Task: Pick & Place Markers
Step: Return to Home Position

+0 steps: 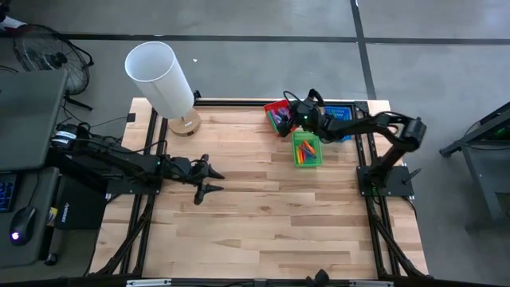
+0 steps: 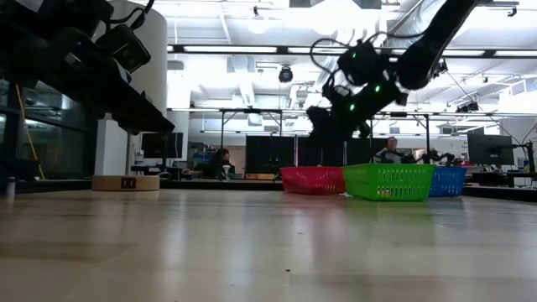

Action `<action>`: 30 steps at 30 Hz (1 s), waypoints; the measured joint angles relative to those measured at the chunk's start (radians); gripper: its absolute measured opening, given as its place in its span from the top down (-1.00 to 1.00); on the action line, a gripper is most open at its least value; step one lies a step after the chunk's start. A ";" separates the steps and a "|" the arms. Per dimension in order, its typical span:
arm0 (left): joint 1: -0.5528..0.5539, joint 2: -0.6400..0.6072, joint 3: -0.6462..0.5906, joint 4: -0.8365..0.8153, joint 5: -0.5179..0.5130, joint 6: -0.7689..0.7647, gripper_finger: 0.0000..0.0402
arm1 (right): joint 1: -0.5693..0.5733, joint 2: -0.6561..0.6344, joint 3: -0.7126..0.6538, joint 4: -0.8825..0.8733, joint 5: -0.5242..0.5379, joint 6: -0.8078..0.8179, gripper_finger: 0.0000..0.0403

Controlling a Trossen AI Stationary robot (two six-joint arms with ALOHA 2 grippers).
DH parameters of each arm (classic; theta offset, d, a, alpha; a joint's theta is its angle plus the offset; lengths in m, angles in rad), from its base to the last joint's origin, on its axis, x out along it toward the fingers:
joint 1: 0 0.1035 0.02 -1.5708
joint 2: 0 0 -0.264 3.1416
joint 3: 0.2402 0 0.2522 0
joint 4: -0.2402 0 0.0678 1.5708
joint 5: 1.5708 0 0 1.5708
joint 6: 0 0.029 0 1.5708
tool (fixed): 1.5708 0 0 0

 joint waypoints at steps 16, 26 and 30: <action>0.002 -0.195 0.001 -0.076 -0.022 0.113 0.03 | 0.226 -0.527 -0.337 -0.172 -0.018 0.055 -0.01; 0.002 -0.327 0.001 -0.086 -0.048 0.190 0.03 | 0.371 -0.947 -0.661 0.087 -0.019 0.119 -0.01; 0.002 -0.357 0.000 -0.129 -0.069 0.197 0.03 | 0.409 -1.088 -0.718 0.081 -0.016 0.117 -0.01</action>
